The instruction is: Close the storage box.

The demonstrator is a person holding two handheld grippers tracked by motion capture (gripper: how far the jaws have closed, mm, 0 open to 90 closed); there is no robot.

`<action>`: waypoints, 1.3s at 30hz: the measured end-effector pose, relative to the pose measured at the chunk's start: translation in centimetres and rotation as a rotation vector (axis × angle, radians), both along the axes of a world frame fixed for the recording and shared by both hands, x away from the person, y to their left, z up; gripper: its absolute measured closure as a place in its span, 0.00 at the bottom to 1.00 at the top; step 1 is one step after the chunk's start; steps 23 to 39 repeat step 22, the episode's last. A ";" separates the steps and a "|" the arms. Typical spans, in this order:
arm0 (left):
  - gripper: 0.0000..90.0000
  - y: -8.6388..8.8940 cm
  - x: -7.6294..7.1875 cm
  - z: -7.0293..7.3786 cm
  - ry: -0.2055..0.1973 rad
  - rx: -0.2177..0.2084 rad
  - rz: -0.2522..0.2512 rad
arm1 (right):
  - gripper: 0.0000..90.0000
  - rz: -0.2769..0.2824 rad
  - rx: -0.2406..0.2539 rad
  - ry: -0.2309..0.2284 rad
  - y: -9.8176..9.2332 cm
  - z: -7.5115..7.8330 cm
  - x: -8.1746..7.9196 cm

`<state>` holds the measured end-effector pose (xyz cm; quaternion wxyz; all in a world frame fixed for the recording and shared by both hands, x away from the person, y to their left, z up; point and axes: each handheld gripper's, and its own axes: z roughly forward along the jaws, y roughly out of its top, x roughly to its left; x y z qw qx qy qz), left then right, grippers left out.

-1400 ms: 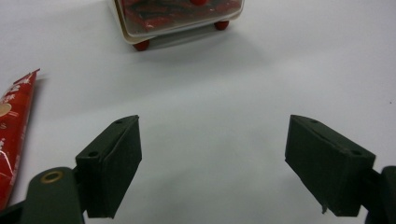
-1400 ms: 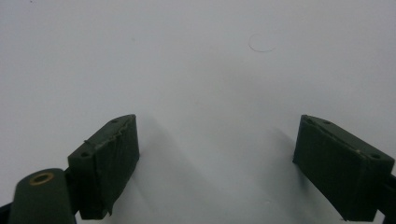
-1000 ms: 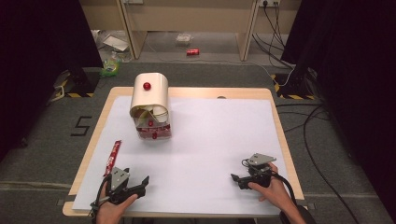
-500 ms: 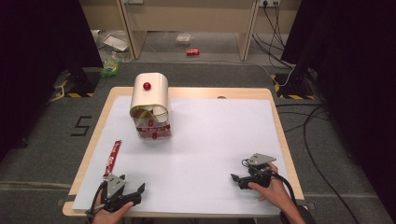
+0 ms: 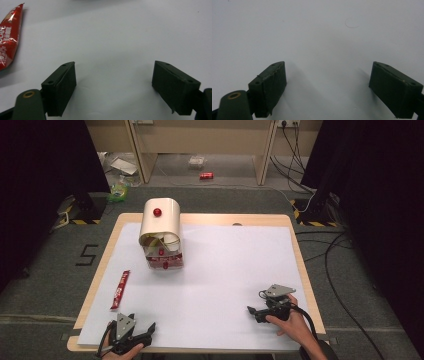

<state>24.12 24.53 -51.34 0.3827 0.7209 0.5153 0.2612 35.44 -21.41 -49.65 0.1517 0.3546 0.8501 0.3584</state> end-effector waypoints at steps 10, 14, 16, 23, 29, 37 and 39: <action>0.20 0.1 -0.3 -0.3 -0.015 -0.012 0.003 | 0.16 0.000 -0.001 -0.001 0.0 0.0 0.0; 0.20 0.2 -0.3 -0.3 -0.015 -0.013 0.002 | 0.16 0.000 0.000 -0.001 0.0 0.0 0.0; 0.21 0.2 -0.3 -0.3 -0.015 -0.013 0.002 | 0.16 0.000 0.000 -0.001 0.0 0.0 0.0; 0.21 0.2 -0.3 -0.3 -0.014 -0.014 0.002 | 0.16 0.000 0.000 -0.001 0.0 0.0 0.0; 0.21 0.2 -0.3 -0.3 -0.014 -0.014 0.002 | 0.16 0.000 0.000 -0.001 0.0 0.0 0.0; 0.21 0.2 -0.3 -0.3 -0.014 -0.014 0.002 | 0.16 0.000 0.000 -0.001 0.0 0.0 0.0; 0.21 0.2 -0.3 -0.3 -0.014 -0.014 0.002 | 0.16 0.000 0.000 -0.001 0.0 0.0 0.0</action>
